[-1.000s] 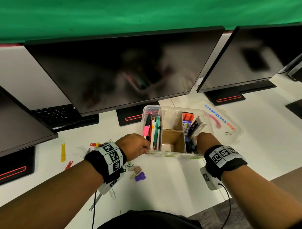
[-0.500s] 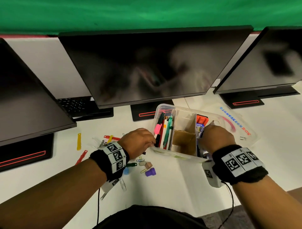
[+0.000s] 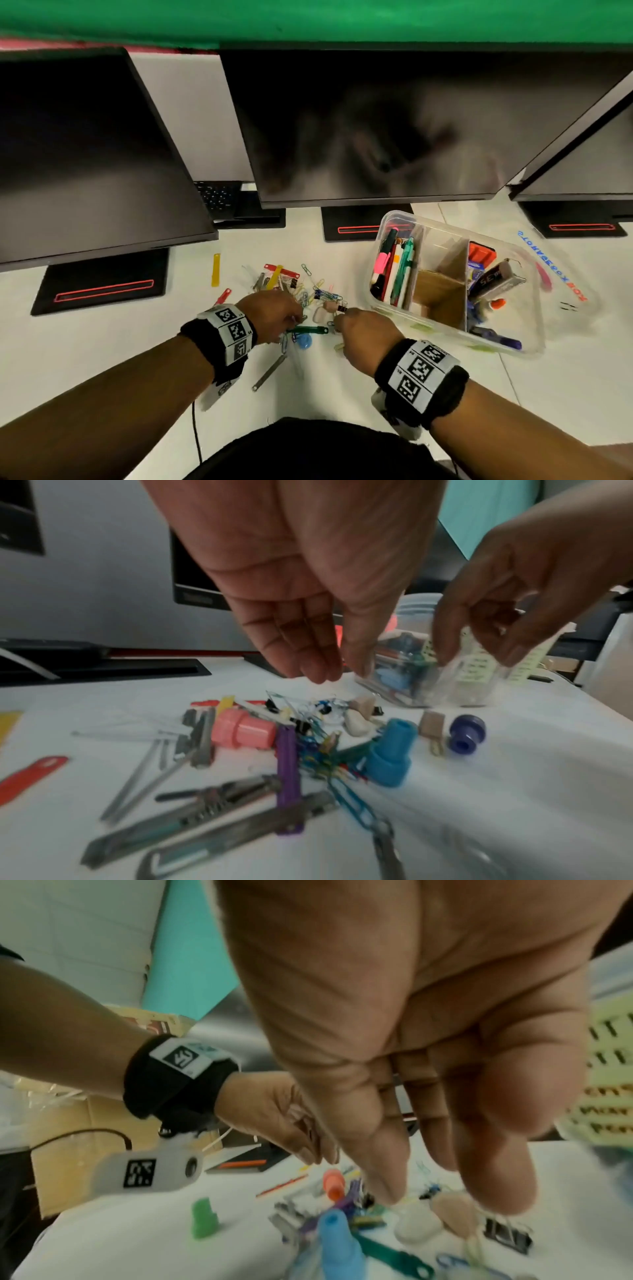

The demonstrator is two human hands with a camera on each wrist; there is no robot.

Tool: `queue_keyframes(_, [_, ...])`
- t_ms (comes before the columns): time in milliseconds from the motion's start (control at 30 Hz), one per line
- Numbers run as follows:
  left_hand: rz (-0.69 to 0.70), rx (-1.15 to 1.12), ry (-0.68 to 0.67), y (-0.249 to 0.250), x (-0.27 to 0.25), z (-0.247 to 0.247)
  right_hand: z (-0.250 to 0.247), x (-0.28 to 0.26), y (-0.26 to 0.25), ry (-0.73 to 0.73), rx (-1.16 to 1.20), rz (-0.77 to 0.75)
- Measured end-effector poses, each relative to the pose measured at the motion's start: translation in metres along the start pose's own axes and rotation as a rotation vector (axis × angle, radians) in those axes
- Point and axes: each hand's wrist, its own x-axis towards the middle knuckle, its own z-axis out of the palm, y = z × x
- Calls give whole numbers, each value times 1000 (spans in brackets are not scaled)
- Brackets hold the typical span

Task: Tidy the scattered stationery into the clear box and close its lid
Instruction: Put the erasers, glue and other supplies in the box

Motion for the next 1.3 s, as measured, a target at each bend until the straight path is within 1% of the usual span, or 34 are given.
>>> queue_keyframes(133, [68,-9,-64,9,5,20,27,15,11,-79,43,46])
queue_keyframes(200, [89,5,-93,14,10,28,39,21,20,-113,95,36])
queue_keyframes(367, [137,123,-115,20,21,35,57,21,35,-42,272,-6])
queue_keyframes(600, [136,171,-99,22,28,38,54,5,38,-37,335,-50])
queue_keyframes(700, [124,155,-79,22,29,40,35,-7,30,67,372,-143])
queue_keyframes(800, [98,61,-61,23,30,32,4,-26,28,288,463,-189])
queue_keyframes(900, [95,-6,-30,27,31,18,-19,-42,49,565,553,-101])
queue_keyframes(967, [115,-50,37,35,32,5,-22,-47,74,689,536,37])
queue_keyframes(1033, [149,-99,148,48,33,-8,-17,-49,102,713,511,193])
queue_keyframes(1100, [199,-150,268,66,34,-23,-6,-50,121,674,452,292])
queue_keyframes(1133, [226,-159,321,75,34,-30,0,-49,127,661,415,309])
queue_keyframes(1200, [277,-177,386,94,38,-40,12,-47,132,657,379,311])
queue_keyframes(1300, [324,-215,411,116,46,-46,24,-42,133,722,400,323])
